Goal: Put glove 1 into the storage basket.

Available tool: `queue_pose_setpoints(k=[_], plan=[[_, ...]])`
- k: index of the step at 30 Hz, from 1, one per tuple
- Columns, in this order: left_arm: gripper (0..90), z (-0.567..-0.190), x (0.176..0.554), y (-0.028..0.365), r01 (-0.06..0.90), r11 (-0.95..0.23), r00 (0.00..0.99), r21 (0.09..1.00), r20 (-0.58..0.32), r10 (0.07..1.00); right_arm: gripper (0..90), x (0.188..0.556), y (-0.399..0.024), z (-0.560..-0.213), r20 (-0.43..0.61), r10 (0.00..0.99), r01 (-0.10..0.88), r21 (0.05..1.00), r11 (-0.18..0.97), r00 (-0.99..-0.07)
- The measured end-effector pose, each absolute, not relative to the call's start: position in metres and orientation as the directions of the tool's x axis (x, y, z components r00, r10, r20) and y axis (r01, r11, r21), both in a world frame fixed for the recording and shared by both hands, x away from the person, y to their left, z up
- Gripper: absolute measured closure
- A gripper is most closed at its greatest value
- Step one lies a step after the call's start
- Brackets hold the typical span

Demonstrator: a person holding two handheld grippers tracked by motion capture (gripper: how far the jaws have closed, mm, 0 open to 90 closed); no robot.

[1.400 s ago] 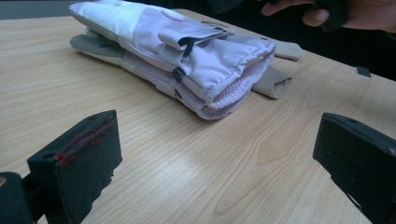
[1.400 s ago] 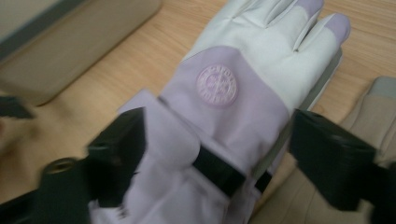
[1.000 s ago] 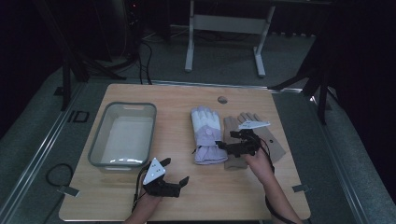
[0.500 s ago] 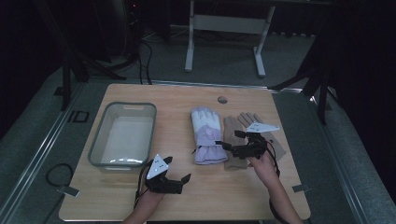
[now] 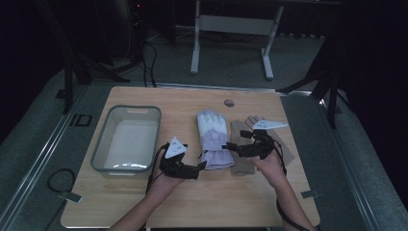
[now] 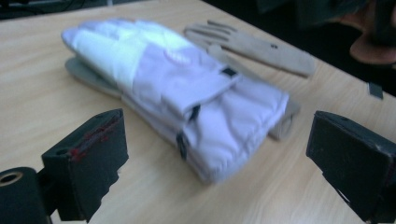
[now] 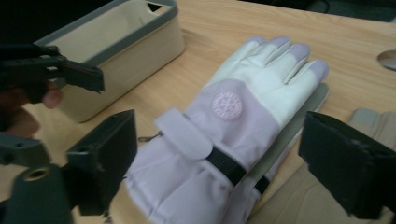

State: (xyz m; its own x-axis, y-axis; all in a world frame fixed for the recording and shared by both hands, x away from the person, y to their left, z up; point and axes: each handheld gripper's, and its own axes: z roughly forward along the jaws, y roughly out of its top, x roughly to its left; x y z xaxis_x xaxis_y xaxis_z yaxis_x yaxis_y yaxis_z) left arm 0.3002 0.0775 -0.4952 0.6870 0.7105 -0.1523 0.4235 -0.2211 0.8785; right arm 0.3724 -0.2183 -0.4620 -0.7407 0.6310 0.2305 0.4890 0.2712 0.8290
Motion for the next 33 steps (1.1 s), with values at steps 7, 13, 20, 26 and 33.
queue_pose_setpoints(k=[7,13,20,26,33], plan=[[12.3,-0.477,0.316,0.055,0.468,-0.198,0.651,0.862,-0.184,0.737,42.7,0.392,-0.208,-0.460,0.205,0.701,0.522,0.808,0.273,-0.683],[21.5,-0.489,0.333,0.034,0.581,-0.219,0.558,0.784,-0.188,0.808,53.9,0.415,-0.195,-0.481,0.278,0.727,0.620,0.743,0.252,-0.628],[21.4,-0.513,0.344,0.026,0.670,-0.238,0.509,0.703,-0.202,0.837,47.3,0.429,-0.192,-0.510,0.343,0.749,0.709,0.666,0.231,-0.567],[21.4,-0.533,0.348,0.028,0.728,-0.236,0.499,0.644,-0.261,0.827,40.6,0.437,-0.191,-0.535,0.362,0.750,0.767,0.573,0.289,-0.553],[21.4,-0.542,0.349,0.031,0.743,-0.228,0.498,0.629,-0.292,0.816,55.0,0.444,-0.193,-0.546,0.438,0.685,0.777,0.547,0.311,-0.582]])
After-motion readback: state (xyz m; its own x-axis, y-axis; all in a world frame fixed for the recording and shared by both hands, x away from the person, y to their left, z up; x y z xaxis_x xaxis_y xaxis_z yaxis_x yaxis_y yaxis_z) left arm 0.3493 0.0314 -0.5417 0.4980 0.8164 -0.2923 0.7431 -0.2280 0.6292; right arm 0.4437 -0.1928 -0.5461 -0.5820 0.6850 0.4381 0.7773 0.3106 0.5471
